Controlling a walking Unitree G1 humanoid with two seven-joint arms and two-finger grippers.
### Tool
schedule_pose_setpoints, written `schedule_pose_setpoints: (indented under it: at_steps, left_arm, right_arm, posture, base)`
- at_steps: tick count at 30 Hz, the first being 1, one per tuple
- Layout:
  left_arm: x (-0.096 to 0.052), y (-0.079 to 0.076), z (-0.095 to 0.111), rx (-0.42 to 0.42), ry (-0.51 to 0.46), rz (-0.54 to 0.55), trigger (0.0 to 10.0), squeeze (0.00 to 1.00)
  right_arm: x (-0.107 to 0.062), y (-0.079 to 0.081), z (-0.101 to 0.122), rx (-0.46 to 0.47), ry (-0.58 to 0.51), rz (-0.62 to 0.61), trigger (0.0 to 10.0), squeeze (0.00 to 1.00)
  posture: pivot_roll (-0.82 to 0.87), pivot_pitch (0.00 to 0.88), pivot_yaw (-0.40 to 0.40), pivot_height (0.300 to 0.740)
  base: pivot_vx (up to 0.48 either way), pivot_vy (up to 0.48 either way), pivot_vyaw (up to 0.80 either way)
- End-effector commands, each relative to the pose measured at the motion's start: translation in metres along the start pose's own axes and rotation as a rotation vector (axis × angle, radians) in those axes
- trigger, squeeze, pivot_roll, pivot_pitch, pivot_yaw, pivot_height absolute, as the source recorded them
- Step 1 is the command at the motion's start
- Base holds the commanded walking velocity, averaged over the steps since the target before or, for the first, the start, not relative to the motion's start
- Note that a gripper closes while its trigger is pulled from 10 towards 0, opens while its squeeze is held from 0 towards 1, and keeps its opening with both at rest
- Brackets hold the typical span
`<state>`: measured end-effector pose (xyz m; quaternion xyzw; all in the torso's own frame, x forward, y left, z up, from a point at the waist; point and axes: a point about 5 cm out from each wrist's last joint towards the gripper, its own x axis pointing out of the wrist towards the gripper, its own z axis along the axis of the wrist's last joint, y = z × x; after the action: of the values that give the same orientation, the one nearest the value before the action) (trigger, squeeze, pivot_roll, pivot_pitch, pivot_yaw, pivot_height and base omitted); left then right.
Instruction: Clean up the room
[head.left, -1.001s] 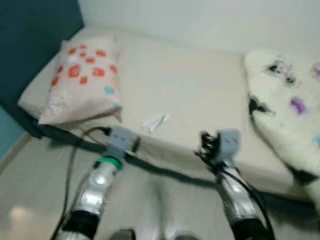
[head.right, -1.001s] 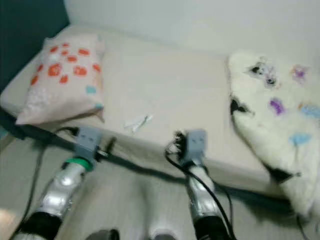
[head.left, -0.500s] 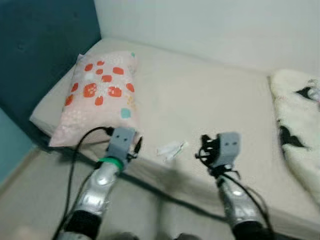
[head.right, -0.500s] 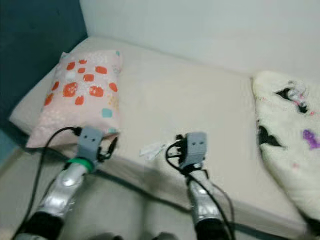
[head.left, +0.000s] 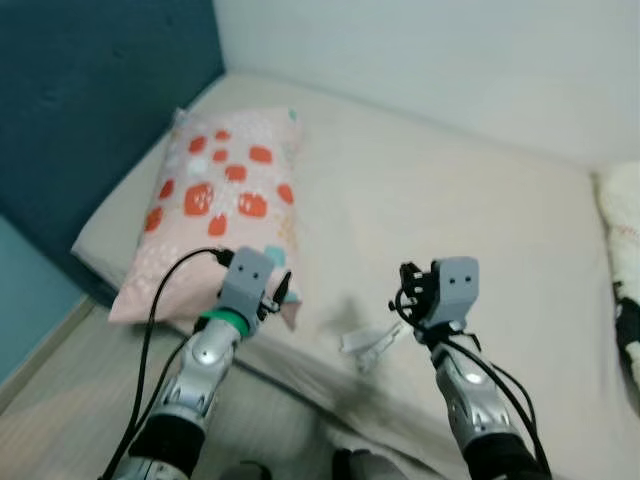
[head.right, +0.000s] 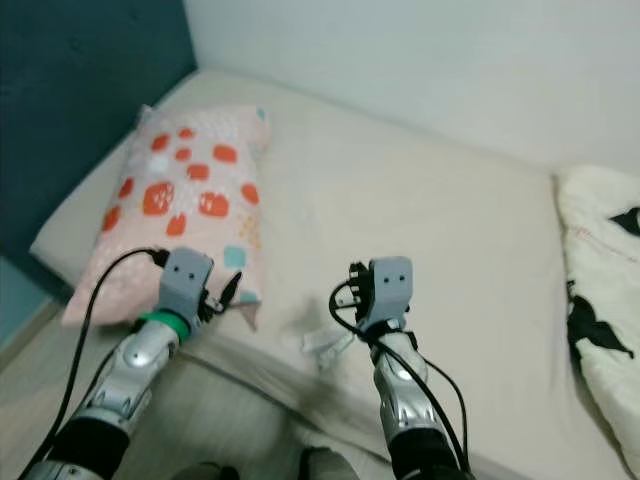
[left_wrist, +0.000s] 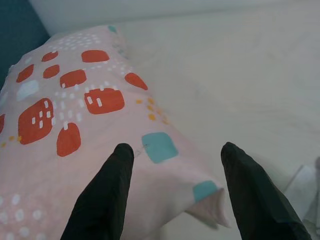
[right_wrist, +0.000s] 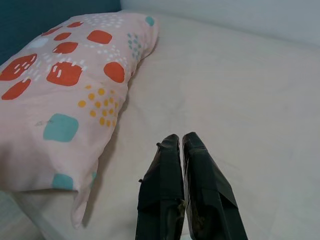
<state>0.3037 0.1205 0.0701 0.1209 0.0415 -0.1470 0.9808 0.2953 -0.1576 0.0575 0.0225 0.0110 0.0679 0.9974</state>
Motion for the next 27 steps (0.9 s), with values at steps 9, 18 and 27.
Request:
schedule_pose_setpoints:
  at_steps: [9,18,27]
  left_arm:
    - [-0.0028,-0.0063,-0.0053,0.011,0.021,-0.041,10.0,0.0]
    - [-0.0031,-0.0063,-0.0058,0.011,0.024,-0.043,10.0,0.0]
    - [-0.0024,-0.0061,-0.0056,0.015,0.025,-0.046,10.0,0.0]
  right_arm:
    - [-0.0058,-0.0048,-0.0095,0.014,0.036,-0.024,10.0,0.0]
    - [-0.0061,-0.0039,-0.0108,0.025,0.041,-0.027,10.0,0.0]
    - [-0.007,-0.0031,-0.0117,0.032,0.043,-0.026,10.0,0.0]
  posture:
    - [-0.06,0.0,0.037,0.74]
    - [-0.06,0.0,0.039,0.705]
    - [-0.06,0.0,0.042,0.655]
  base:
    - [0.0,0.0,0.0]
    - [0.0,0.0,0.0]
    - [0.0,0.0,0.0]
